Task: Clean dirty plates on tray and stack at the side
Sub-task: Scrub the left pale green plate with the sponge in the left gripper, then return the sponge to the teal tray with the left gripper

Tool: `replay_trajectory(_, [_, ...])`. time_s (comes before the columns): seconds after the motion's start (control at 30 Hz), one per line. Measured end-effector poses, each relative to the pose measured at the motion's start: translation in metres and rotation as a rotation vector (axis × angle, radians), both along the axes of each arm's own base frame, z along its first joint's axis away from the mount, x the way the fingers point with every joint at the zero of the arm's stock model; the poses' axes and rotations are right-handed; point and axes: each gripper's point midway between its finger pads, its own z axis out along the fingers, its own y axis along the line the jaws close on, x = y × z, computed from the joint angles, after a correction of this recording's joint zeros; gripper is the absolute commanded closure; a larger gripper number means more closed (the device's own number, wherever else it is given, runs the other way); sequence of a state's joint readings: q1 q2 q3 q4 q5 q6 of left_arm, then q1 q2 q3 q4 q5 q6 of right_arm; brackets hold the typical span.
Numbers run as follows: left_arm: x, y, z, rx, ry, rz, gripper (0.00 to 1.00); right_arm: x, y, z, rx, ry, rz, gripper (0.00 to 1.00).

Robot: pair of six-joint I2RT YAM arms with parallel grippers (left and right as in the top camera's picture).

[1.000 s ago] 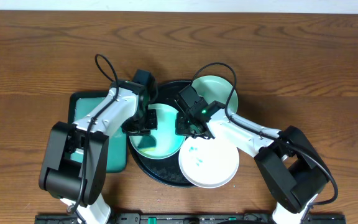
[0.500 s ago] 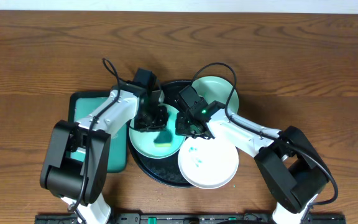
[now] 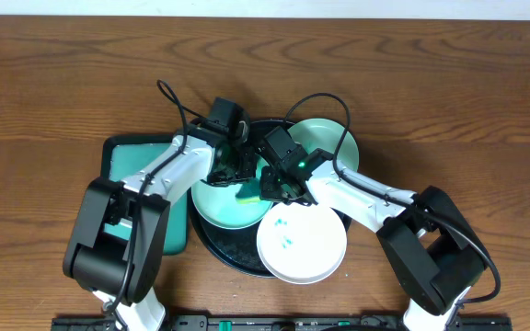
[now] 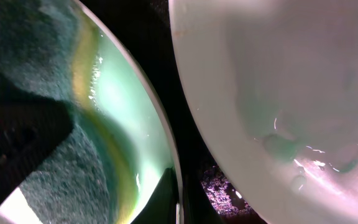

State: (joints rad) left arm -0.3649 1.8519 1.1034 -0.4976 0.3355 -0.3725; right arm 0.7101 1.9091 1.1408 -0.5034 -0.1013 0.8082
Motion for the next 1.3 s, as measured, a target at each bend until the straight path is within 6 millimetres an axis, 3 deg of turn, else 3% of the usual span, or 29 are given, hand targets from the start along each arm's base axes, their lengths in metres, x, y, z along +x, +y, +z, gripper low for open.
replay_trajectory(0.23, [0.001, 0.027, 0.0, 0.161, -0.002, 0.099, 0.93, 0.0, 0.0, 0.0, 0.001, 0.001, -0.004, 0.99])
replay_trajectory(0.5, [-0.012, 0.068, 0.012, 0.349, 0.004, 0.137, 0.93, 0.0, 0.0, 0.0, 0.001, 0.002, -0.007, 0.99])
replay_trajectory(0.57, [-0.016, 0.076, 0.022, 0.364, -0.001, 0.146, 0.93, 0.0, 0.0, 0.0, 0.001, 0.002, -0.007, 0.99])
replay_trajectory(0.83, [-0.03, 0.088, 0.096, 0.313, -0.137, 0.184, 0.93, 0.0, 0.0, 0.0, 0.002, 0.004, -0.013, 0.99])
replay_trajectory(0.93, [-0.03, 0.108, 0.11, 0.329, -0.165, 0.241, 0.93, 0.0, 0.0, 0.0, 0.002, 0.004, -0.013, 0.99])
replay_trajectory(1.17, [-0.027, 0.175, 0.095, 0.369, -0.062, 0.432, 0.93, 0.0, 0.0, 0.0, 0.002, 0.004, -0.013, 0.99])
replay_trajectory(1.3, [-0.028, 0.191, 0.069, 0.366, 0.041, 0.468, 0.93, 0.0, 0.0, 0.0, 0.002, 0.003, -0.013, 0.99])
